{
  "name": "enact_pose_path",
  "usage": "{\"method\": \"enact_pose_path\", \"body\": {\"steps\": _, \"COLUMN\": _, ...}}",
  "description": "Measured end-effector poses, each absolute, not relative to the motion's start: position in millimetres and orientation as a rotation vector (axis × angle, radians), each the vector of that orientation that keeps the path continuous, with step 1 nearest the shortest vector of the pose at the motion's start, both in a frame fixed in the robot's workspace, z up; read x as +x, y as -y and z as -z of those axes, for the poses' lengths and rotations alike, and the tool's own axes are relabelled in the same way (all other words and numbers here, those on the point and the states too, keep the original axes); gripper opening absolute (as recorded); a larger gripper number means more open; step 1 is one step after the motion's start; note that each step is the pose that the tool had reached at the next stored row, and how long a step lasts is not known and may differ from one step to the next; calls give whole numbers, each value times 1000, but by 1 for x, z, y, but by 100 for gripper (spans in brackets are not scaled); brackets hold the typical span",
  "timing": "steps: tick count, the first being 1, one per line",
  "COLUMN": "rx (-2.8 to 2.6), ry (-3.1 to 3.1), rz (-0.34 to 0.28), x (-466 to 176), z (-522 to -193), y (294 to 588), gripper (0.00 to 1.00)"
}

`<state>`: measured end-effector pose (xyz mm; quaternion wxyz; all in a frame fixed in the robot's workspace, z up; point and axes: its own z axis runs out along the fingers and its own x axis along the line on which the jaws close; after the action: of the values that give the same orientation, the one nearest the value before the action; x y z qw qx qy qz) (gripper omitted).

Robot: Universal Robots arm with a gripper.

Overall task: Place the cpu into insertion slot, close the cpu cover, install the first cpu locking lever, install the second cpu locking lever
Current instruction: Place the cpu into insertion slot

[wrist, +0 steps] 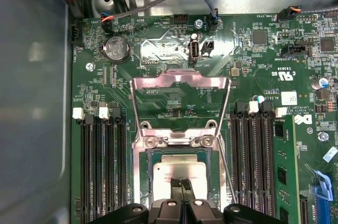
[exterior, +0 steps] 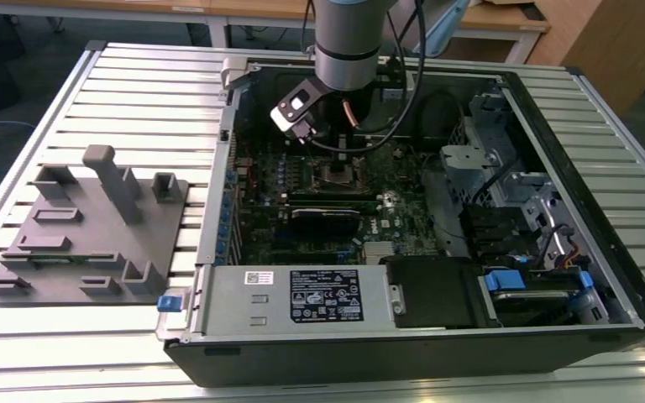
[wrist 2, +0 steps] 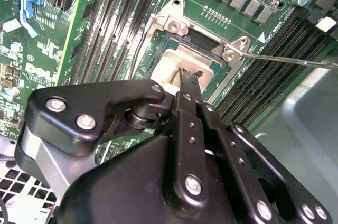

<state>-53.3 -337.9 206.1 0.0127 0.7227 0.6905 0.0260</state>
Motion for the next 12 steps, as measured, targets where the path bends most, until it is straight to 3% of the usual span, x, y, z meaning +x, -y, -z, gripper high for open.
{"method": "enact_pose_path", "body": {"steps": 12, "rx": 2268, "ry": -2160, "rz": -55, "x": -53, "z": -205, "y": 338, "gripper": 10}}
